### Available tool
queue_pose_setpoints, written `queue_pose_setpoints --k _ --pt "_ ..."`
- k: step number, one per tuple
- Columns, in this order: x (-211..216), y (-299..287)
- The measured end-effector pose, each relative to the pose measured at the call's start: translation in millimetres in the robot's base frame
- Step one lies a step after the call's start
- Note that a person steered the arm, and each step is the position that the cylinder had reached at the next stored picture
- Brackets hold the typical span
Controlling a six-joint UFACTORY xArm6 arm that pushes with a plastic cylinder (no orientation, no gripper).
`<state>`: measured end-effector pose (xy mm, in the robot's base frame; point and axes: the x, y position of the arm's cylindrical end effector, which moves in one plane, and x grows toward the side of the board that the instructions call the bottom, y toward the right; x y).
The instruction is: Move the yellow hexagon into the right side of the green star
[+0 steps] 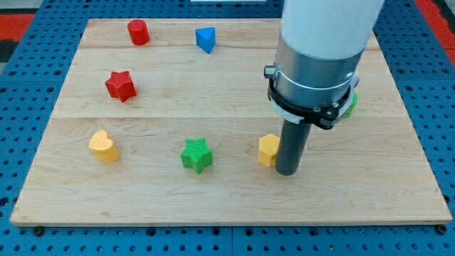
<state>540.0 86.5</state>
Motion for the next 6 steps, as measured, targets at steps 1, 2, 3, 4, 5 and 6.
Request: queue_pose_setpoints --k 1,2,3,4,5,6 --pt "-17 56" --pt "-27 40" --pt "-31 -14" --pt "-25 -19" --pt "-30 -20" --pt "-32 -32"
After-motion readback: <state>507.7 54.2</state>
